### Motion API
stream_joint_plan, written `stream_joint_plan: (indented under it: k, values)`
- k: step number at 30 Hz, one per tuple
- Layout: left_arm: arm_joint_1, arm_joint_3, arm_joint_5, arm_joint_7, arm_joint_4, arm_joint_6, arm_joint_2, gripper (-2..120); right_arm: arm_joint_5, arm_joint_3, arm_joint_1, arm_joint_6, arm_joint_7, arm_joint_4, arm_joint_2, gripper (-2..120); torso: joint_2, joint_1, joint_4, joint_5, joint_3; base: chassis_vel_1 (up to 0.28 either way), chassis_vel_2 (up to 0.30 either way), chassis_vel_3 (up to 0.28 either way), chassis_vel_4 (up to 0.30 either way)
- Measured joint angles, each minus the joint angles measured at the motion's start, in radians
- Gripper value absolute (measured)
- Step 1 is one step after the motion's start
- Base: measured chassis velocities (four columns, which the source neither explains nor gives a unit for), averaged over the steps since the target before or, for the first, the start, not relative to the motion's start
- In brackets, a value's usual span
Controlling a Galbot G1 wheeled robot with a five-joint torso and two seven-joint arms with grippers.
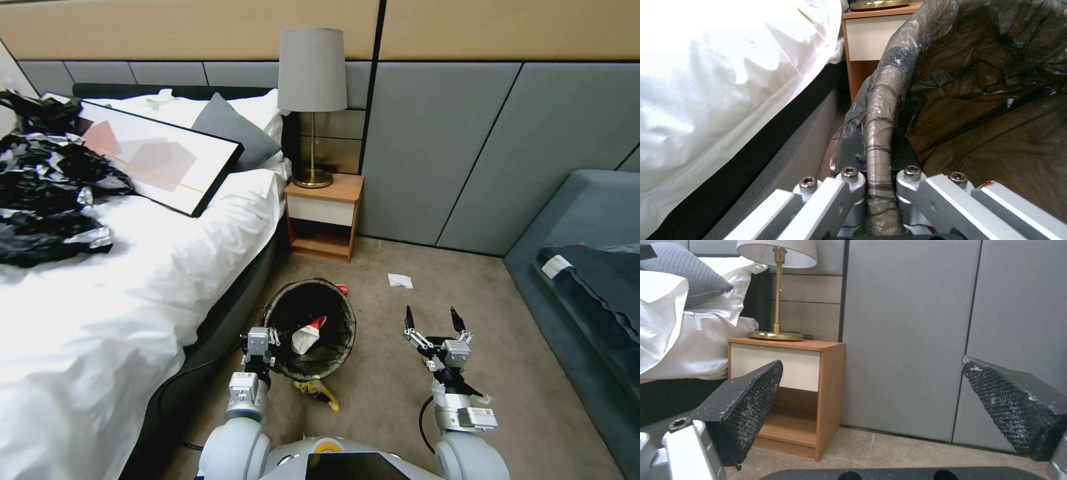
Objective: Pick up the trash bin, then pick up the garbage from the floor and place it into the trash bin.
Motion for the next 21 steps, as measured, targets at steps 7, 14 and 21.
stream_joint_plan:
  k: [7, 14, 21]
  values:
    - [-0.001, 0.001, 0.001, 0.000, 0.002, 0.000, -0.001, 1, 0.012, 0.007, 0.013, -0.010, 0.007, -0.011, 0.001, 100, 0.000, 0.000, 0.0000, 0.0000, 0.000, 0.000, 0.000, 0.000, 0.000]
    - [-0.001, 0.004, 0.003, -0.001, 0.004, 0.000, -0.003, 1, 0.028, 0.011, 0.017, -0.100, 0.085, -0.014, -0.006, 100, 0.000, 0.000, 0.0000, 0.0000, 0.000, 0.000, 0.000, 0.000, 0.000]
    - [-0.001, 0.011, 0.005, -0.001, 0.006, 0.000, -0.004, 1, 0.074, -0.014, 0.023, -0.375, 0.274, 0.000, -0.013, 100, 0.000, 0.000, -0.0001, -0.0001, 0.000, 0.000, 0.000, 0.000, 0.000]
